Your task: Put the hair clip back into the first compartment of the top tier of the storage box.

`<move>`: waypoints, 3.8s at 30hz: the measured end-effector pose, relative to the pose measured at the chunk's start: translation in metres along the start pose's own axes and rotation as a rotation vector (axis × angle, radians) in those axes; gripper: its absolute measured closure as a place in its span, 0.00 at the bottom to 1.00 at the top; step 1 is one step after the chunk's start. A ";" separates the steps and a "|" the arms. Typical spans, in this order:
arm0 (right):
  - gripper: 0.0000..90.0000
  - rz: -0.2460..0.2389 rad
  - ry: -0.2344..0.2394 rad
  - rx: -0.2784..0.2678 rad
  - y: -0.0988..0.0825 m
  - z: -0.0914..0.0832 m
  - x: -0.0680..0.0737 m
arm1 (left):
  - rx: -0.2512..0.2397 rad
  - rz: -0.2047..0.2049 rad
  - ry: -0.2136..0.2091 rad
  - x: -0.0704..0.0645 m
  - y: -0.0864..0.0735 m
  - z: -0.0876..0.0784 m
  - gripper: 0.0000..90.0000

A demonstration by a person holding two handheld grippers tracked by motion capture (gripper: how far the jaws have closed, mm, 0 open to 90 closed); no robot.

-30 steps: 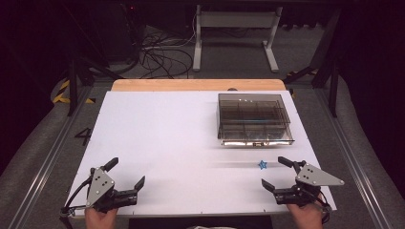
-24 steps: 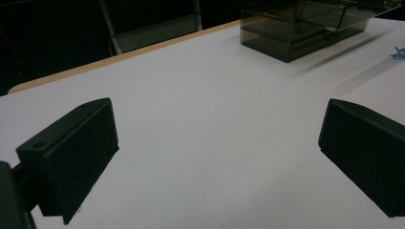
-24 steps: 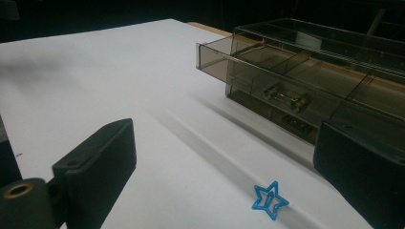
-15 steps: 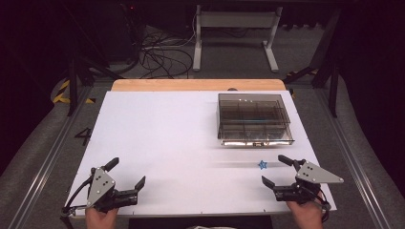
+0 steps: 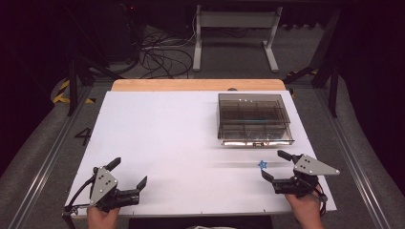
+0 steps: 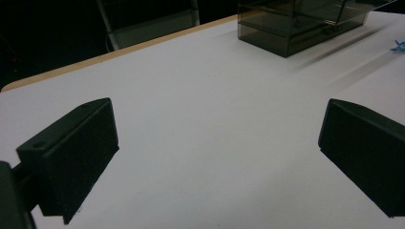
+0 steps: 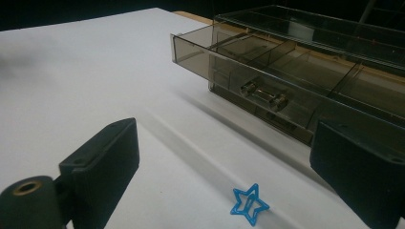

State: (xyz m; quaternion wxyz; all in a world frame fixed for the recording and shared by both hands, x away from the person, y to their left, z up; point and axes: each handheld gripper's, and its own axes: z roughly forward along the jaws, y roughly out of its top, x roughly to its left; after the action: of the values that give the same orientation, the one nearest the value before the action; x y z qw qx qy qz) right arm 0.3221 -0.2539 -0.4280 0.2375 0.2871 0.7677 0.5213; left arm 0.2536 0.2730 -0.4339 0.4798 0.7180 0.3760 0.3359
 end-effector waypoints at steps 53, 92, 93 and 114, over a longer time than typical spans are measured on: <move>0.43 0.075 -0.107 0.276 -0.002 0.040 -0.006 | 0.010 0.006 0.006 0.000 -0.001 0.001 0.01; 0.59 0.135 -0.150 0.397 -0.014 0.061 -0.012 | 0.016 0.009 0.016 0.000 -0.001 0.002 0.01; 0.60 0.135 -0.151 0.399 -0.014 0.061 -0.012 | 0.016 0.009 0.016 0.000 -0.001 0.002 0.01; 0.70 0.143 -0.150 0.409 -0.015 0.062 -0.013 | 0.017 0.014 0.016 0.000 -0.001 0.002 0.01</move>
State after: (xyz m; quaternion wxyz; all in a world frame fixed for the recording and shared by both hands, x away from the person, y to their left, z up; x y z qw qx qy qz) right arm 0.3694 -0.2261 -0.4620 0.1934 0.4209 0.8153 0.3474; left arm 0.2554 0.2722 -0.4353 0.4682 0.7222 0.3775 0.3417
